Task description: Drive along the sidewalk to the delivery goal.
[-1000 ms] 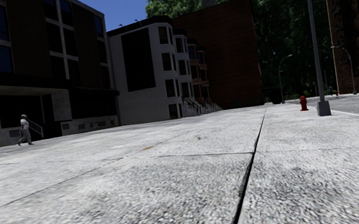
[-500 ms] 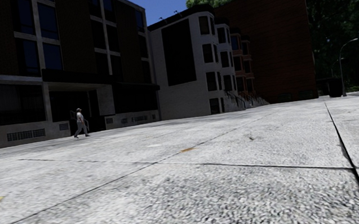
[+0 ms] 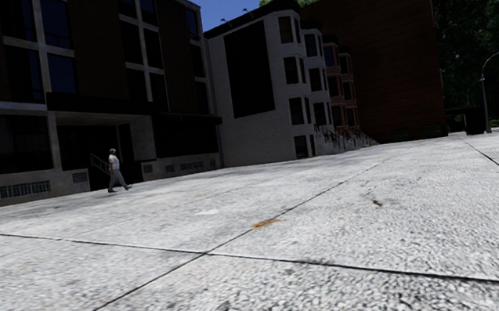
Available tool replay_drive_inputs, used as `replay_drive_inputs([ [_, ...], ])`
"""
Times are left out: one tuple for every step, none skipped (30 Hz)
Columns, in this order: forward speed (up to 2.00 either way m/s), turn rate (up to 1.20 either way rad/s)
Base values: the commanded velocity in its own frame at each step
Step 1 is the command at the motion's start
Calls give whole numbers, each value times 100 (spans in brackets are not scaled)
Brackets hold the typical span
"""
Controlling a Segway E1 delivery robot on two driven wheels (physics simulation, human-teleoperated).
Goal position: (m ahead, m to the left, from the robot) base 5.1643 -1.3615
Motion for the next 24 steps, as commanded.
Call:
replay_drive_inputs([
  [200, 0],
  [200, 0],
  [200, 0],
  [200, 0],
  [200, 0],
  [200, 0],
  [200, 0],
  [200, 0],
  [200, 0],
  [200, 0],
  [200, 0],
  [200, 0],
  [200, 0],
  [200, 0],
  [200, 0],
  [200, 0],
  [200, 0],
  [200, 0],
  [200, 0],
  [200, -1],
  [200, -3],
  [200, -3],
  [200, -6],
  [200, -7],
])
